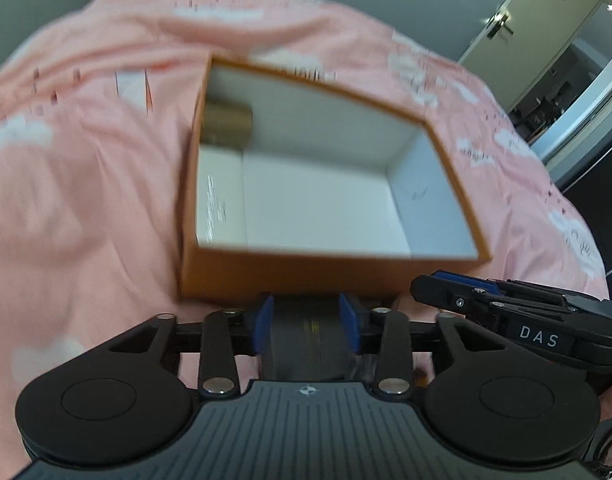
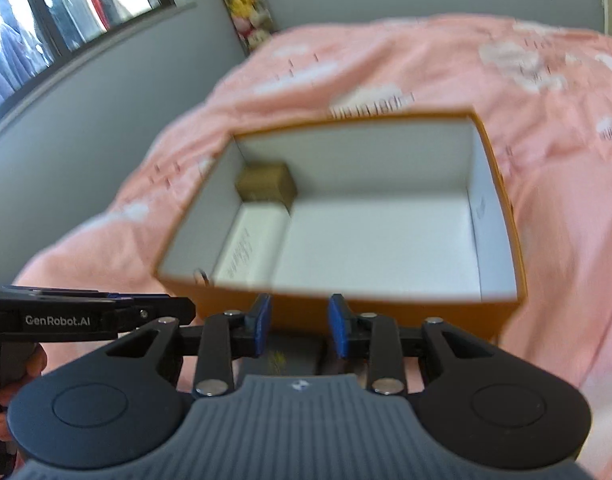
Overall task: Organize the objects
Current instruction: 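Grasp the black book with the left tool while the right tool grasps the picture card box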
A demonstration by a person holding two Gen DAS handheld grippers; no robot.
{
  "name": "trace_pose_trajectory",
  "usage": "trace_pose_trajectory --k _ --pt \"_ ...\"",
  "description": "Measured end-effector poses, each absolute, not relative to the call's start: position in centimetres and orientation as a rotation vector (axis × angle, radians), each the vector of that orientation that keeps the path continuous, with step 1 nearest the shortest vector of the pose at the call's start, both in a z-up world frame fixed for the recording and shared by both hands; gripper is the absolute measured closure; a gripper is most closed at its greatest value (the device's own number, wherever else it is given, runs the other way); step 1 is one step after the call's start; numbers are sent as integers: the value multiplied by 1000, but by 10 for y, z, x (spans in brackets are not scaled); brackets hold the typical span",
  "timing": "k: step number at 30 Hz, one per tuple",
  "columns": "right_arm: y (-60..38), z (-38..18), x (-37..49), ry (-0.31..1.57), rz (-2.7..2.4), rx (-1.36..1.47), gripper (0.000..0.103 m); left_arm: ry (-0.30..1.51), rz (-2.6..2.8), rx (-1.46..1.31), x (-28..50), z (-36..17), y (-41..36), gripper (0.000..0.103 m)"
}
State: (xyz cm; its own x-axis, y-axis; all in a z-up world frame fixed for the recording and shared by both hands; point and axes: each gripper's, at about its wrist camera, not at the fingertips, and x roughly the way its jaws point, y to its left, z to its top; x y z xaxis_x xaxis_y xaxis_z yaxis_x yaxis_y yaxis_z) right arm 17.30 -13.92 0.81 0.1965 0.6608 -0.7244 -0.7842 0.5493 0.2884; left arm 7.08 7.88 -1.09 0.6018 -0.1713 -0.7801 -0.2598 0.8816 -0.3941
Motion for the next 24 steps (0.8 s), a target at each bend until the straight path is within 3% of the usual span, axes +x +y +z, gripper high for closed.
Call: trace_pose_trajectory --k 8,16,21,24 --pt "-142 -40 176 1039 936 -230 76 997 95 -627 80 -75 83 29" --pt "-138 -54 181 1076 950 -244 75 1031 78 -757 94 -107 94 20" --pt "-131 -61 184 1096 942 -261 75 1042 36 -821 102 -120 95 18" --pt "-129 -65 185 1103 939 -269 75 1038 21 -836 102 -121 98 25"
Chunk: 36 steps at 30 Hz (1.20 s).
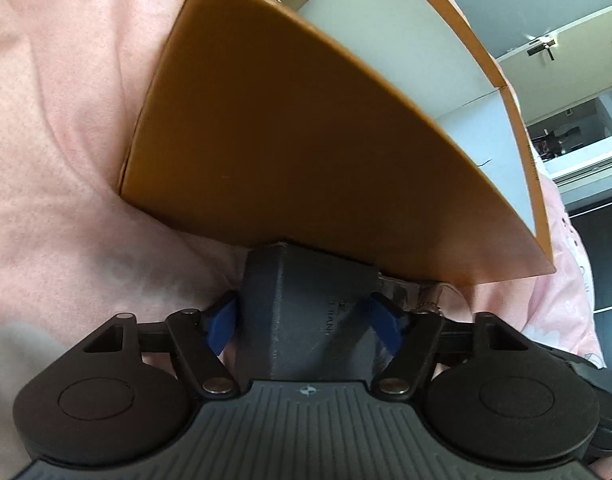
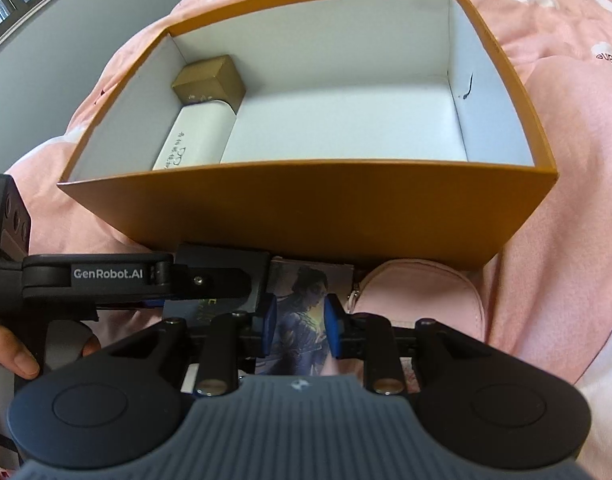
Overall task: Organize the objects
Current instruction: 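Grasp the black book with the left tool while the right tool grasps the picture card box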
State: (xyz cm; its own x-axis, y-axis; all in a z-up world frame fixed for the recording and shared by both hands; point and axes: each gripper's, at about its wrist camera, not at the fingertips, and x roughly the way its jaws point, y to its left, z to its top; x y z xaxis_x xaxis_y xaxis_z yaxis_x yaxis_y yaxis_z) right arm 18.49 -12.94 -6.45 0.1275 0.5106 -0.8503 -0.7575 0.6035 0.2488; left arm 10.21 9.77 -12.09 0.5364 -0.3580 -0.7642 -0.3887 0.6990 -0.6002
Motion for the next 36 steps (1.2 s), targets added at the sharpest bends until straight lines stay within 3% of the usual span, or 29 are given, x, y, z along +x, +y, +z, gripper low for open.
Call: trace_pose_trajectory --k 5,13,22,36 --pt "-129 -67 186 1116 937 -279 75 1015 35 -842 91 -111 102 45" --pt "-124 -67 184 1110 950 -320 74 968 81 -801 74 -84 98 59" --pt "-103 -66 191 1116 947 -383 51 982 196 -726 57 -67 108 59" --pt "-75 -90 216 1291 826 -435 38 994 184 -767 55 -74 117 59"
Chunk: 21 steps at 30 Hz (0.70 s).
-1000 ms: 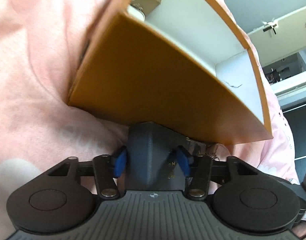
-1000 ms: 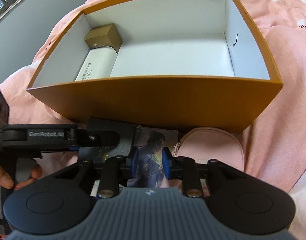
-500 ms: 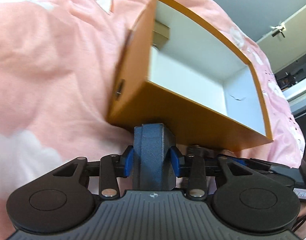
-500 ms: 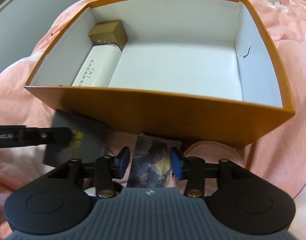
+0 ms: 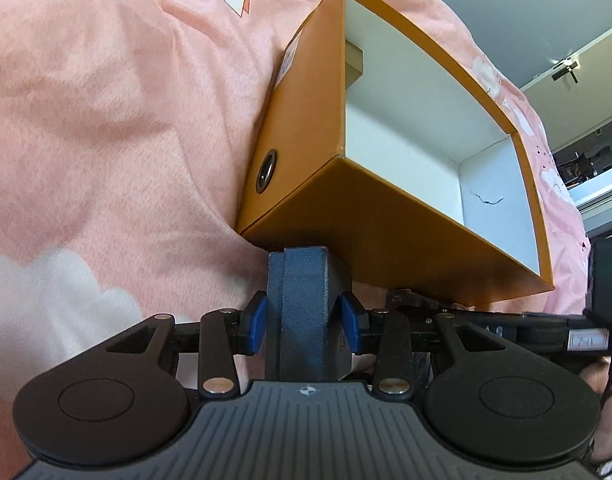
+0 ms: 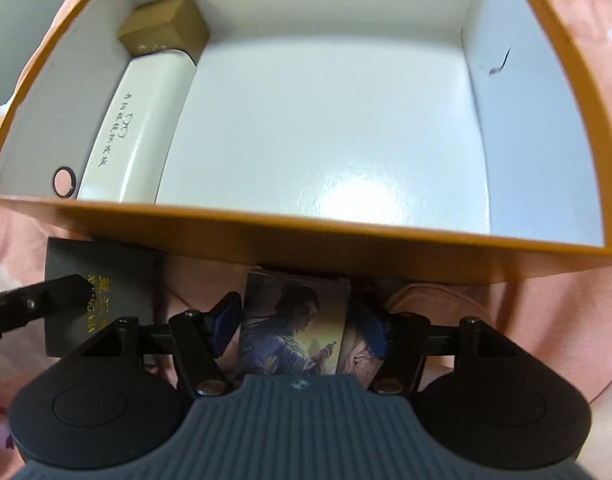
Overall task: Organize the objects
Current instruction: 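Grasp the black book with the left tool while the right tool grasps the picture card box, then carry the black book into the box with the left tool while the right tool carries the card box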
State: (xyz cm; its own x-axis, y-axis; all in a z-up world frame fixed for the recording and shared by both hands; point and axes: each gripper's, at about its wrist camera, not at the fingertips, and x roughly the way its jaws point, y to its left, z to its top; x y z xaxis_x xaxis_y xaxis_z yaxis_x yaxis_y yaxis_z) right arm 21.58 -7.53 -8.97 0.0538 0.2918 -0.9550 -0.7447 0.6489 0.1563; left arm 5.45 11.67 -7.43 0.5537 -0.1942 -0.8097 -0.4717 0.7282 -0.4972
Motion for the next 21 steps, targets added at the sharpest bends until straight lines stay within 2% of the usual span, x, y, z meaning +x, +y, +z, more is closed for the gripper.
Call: trace_pose_trajectory --k 6,13,21 --pt "-71 -100 219 1339 830 -424 41 998 177 -778 56 -77 117 59" --pt "-82 -84 202 1237 866 -428 43 970 152 -753 52 -71 113 59" --pt "-110 -37 180 1093 930 -390 44 884 46 -675 50 -33 93 60"
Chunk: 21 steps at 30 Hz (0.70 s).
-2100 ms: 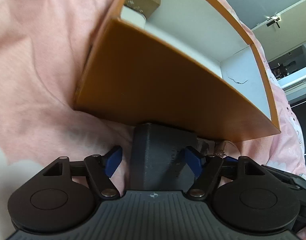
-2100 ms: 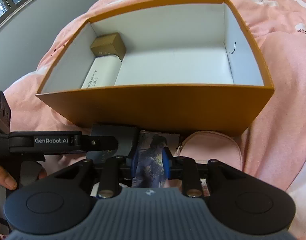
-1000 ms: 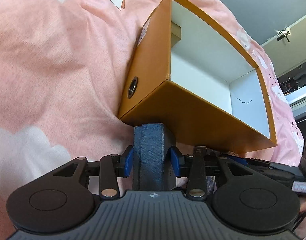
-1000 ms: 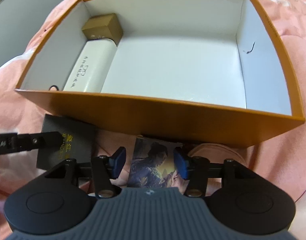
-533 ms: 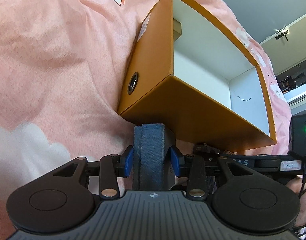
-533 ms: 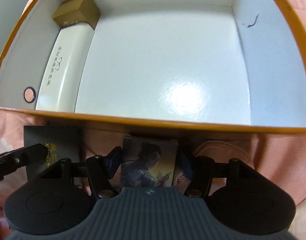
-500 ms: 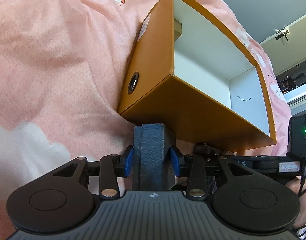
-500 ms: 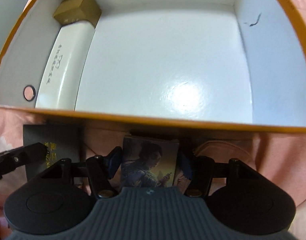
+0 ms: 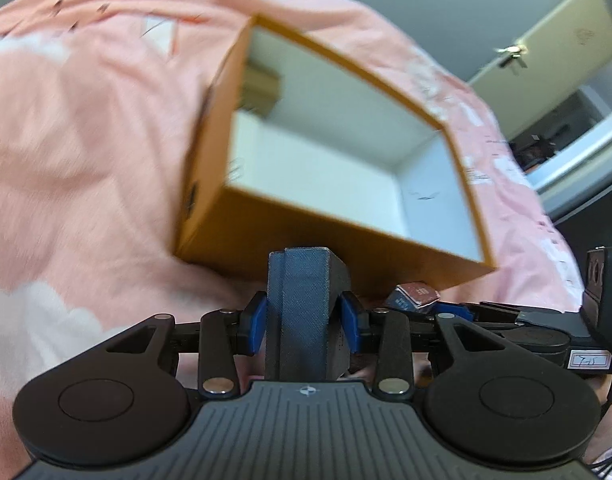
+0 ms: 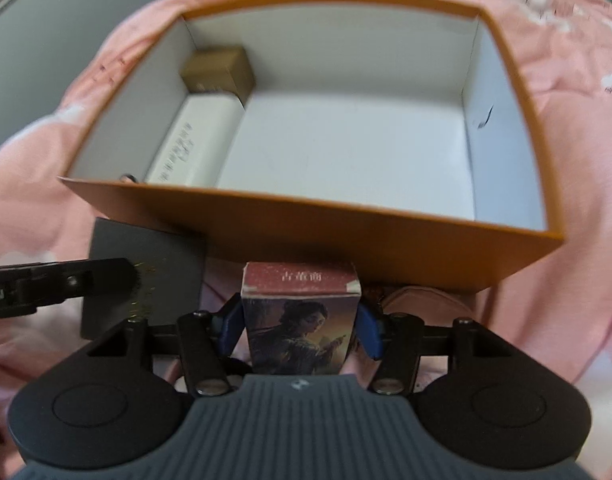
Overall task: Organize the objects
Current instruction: 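Carry the black book into the box with the left tool while the right tool carries the card box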
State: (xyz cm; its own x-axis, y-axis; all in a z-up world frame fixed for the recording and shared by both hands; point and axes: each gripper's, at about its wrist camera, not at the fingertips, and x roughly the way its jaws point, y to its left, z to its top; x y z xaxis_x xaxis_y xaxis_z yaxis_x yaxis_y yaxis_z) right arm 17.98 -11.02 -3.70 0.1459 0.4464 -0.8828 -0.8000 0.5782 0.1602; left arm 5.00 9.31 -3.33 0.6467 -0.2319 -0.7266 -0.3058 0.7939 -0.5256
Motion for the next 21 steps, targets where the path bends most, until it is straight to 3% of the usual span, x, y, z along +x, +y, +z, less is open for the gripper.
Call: trace_pose_trajectory --k 13,21 --pt "-151 68 175 878 1016 -220 44 645 -49 -644 57 35 83 61" --pt "-120 81 206 800 1003 -184 44 579 -27 -651 97 47 95 61"
